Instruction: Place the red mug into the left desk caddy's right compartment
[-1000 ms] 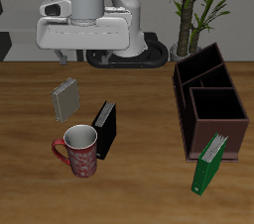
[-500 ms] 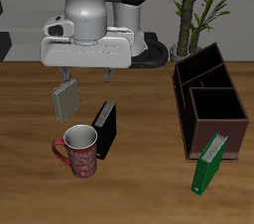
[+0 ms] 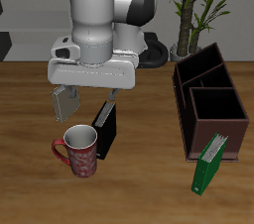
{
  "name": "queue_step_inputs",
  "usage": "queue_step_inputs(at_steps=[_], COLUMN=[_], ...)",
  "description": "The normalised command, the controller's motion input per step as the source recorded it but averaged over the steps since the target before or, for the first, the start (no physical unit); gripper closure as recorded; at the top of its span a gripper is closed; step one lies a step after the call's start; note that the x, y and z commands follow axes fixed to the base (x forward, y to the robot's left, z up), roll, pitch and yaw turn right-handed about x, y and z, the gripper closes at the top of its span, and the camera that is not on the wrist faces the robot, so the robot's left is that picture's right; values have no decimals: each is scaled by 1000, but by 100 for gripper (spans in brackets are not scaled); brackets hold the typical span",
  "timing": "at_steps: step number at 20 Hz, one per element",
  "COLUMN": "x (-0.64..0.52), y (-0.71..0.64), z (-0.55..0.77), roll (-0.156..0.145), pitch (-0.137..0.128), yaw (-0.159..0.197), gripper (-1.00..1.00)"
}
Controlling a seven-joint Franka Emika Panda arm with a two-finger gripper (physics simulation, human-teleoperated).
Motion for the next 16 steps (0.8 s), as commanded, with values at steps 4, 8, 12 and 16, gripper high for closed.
queue_step_inputs(at_steps=[4,8,12,16], x=[77,72,98,77], y=[-5,24,6,33], z=[-247,-219,-346,-298], roll=[-16,-3,-10,-5], pitch=[12,19,35,34], yaw=[-7,-16,-14,-3], gripper=[-100,-100,-100,-100])
